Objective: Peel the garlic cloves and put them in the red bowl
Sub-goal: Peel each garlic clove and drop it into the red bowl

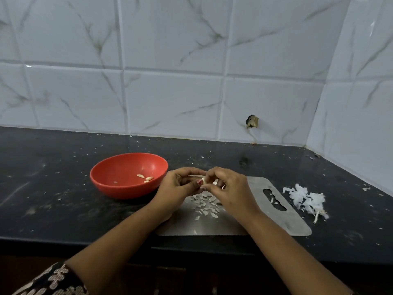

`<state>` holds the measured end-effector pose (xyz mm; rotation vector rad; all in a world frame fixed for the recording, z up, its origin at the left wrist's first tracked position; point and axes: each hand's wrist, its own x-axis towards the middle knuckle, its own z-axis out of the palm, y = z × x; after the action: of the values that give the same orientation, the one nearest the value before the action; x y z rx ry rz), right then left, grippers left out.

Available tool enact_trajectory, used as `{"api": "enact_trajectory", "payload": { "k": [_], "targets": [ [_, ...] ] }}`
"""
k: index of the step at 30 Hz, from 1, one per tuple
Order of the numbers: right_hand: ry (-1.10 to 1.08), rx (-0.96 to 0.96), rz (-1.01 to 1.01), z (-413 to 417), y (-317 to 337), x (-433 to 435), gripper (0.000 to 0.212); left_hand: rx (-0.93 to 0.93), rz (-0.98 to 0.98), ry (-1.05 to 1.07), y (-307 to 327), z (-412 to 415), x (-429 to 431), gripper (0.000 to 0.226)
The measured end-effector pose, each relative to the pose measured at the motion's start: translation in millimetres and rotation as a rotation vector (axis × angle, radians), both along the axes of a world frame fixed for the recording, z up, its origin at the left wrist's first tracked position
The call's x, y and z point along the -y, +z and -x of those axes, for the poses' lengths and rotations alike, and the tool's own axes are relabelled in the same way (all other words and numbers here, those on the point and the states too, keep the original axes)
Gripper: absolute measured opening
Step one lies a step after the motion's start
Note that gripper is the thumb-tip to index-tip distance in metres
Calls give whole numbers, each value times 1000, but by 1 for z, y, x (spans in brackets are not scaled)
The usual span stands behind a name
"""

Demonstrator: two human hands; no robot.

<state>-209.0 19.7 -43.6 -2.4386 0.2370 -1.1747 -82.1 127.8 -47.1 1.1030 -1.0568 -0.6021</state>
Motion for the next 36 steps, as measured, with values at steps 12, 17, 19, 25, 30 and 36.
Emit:
{"api": "enact_trajectory", "payload": {
  "k": [12, 17, 19, 25, 30, 36],
  "targets": [
    [106, -27, -107, -2, 2, 0, 12, -111, -10, -9, 2, 0, 0, 12],
    [71, -18, -99, -2, 0, 3, 17, -93, -23, -54, 2, -1, -1, 18],
    [45, 2, -82, -2, -1, 4, 23, -87, -18, -62, 2, -1, -2, 21],
    [-83, -57, -23, 1, 1, 1, 14, -114, -17, -35, 0, -4, 0, 13],
    [-183, -135, 101, -1, -2, 0, 26, -66, -18, -28, 0, -4, 1, 12],
    [-178, -204, 144, 0, -2, -1, 30, -37, 2, 16, 0, -4, 2, 14]
  ]
}}
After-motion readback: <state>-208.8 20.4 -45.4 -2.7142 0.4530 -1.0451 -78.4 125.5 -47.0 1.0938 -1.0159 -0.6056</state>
